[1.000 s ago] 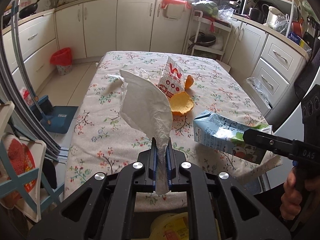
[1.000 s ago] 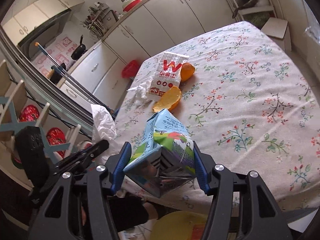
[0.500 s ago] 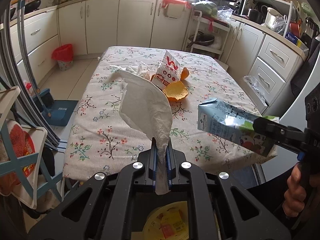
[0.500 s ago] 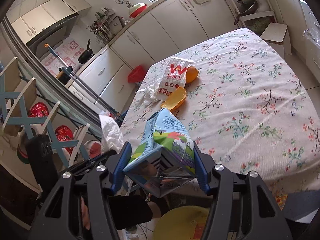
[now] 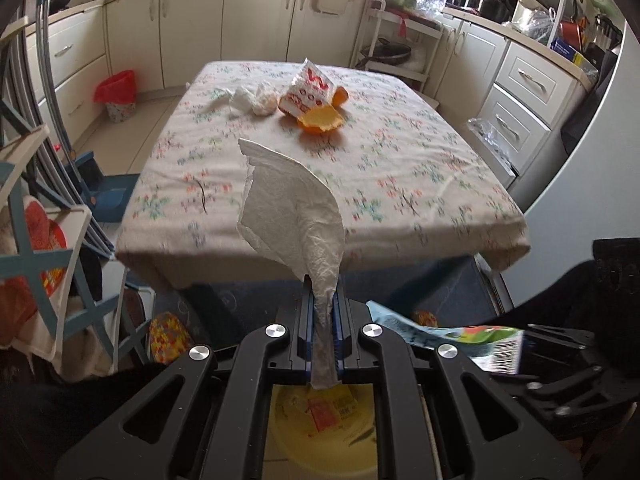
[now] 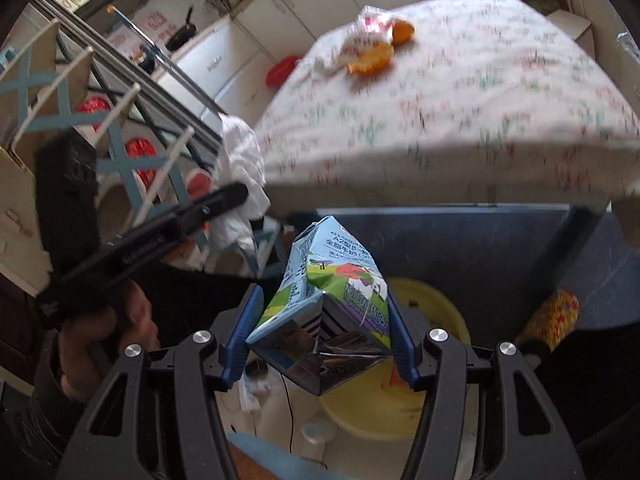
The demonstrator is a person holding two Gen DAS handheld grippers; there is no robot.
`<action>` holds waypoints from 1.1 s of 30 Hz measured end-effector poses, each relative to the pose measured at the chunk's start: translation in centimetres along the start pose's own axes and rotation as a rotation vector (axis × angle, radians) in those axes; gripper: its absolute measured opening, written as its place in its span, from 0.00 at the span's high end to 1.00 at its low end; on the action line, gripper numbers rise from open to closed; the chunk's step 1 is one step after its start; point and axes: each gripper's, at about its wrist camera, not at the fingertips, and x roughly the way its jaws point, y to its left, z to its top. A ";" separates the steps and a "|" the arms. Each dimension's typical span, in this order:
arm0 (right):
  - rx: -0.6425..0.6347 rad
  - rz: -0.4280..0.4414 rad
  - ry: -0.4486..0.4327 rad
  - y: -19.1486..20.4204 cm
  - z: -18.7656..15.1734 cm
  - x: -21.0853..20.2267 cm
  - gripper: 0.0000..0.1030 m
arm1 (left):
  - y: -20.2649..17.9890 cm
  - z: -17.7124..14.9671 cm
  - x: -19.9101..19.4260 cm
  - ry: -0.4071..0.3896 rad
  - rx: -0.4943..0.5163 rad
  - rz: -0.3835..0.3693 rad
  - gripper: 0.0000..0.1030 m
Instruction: Collect trash
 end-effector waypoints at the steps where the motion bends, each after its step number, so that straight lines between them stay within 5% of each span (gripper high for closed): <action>1: -0.003 -0.015 0.030 0.0 -0.5 0.5 0.44 | 0.0 -0.6 0.0 0.010 0.000 -0.003 0.93; 12: -0.067 -0.137 0.169 0.3 -2.3 3.1 0.43 | -2.5 -7.1 1.6 0.224 -0.020 -0.104 0.93; 16: -0.052 -0.188 0.185 0.1 -2.3 3.8 0.34 | -2.5 -8.0 2.2 0.269 -0.039 -0.108 0.91; 21: 0.024 -0.199 0.153 -1.2 -2.3 3.0 0.32 | -2.2 -8.8 2.9 0.324 -0.050 -0.078 0.63; 23: 0.066 -0.191 0.134 -1.8 -2.4 2.7 0.30 | -2.3 -8.9 2.9 0.323 -0.044 -0.074 0.39; 28: 0.110 -0.178 0.089 -2.3 -2.5 1.8 0.28 | -3.1 -8.6 2.3 0.277 0.006 -0.005 0.19; 33: 0.146 -0.160 0.048 -2.7 -2.4 1.0 0.27 | -3.2 -7.9 1.3 0.180 0.028 0.113 0.10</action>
